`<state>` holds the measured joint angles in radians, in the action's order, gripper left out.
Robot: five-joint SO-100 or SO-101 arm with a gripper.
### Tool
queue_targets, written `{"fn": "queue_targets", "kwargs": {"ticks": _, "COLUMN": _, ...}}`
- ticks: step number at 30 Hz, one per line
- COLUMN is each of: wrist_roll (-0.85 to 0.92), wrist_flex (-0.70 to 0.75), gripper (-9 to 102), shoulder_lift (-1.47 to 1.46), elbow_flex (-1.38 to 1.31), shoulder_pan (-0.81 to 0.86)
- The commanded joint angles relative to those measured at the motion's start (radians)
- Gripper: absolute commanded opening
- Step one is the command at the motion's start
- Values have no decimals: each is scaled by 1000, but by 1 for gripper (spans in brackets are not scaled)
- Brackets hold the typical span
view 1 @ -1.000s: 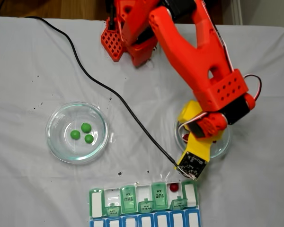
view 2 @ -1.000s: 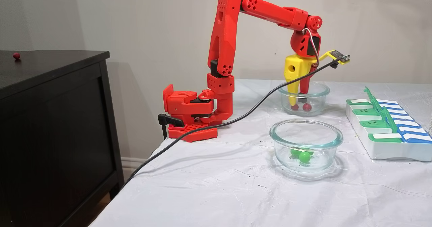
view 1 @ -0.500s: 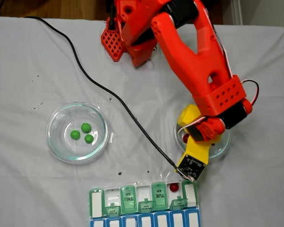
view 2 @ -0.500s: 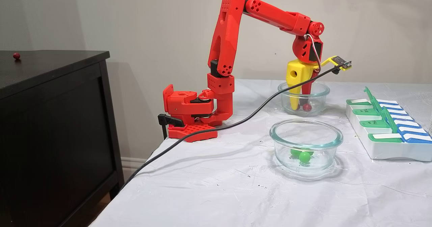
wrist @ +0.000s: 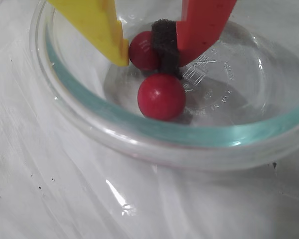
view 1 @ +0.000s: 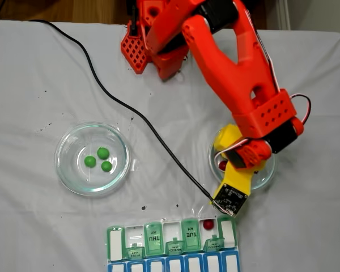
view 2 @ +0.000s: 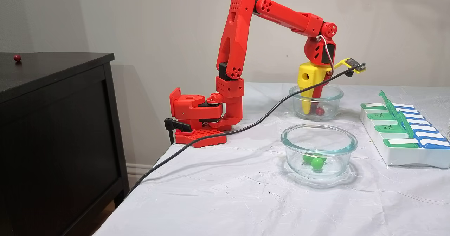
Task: Sort medicines into box.
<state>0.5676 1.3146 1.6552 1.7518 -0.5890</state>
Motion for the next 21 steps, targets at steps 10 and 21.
{"fn": "queue_targets", "kwargs": {"ticks": 10, "wrist_roll": -118, "wrist_flex": -61, "gripper": 0, "shoulder_lift": 235, "elbow_flex": -12, "shoulder_pan": -78}}
{"fn": "queue_targets", "kwargs": {"ticks": 21, "wrist_roll": -216, "wrist_flex": -89, "gripper": 0, "shoulder_lift": 442, "elbow_flex": -207, "shoulder_pan": 100}}
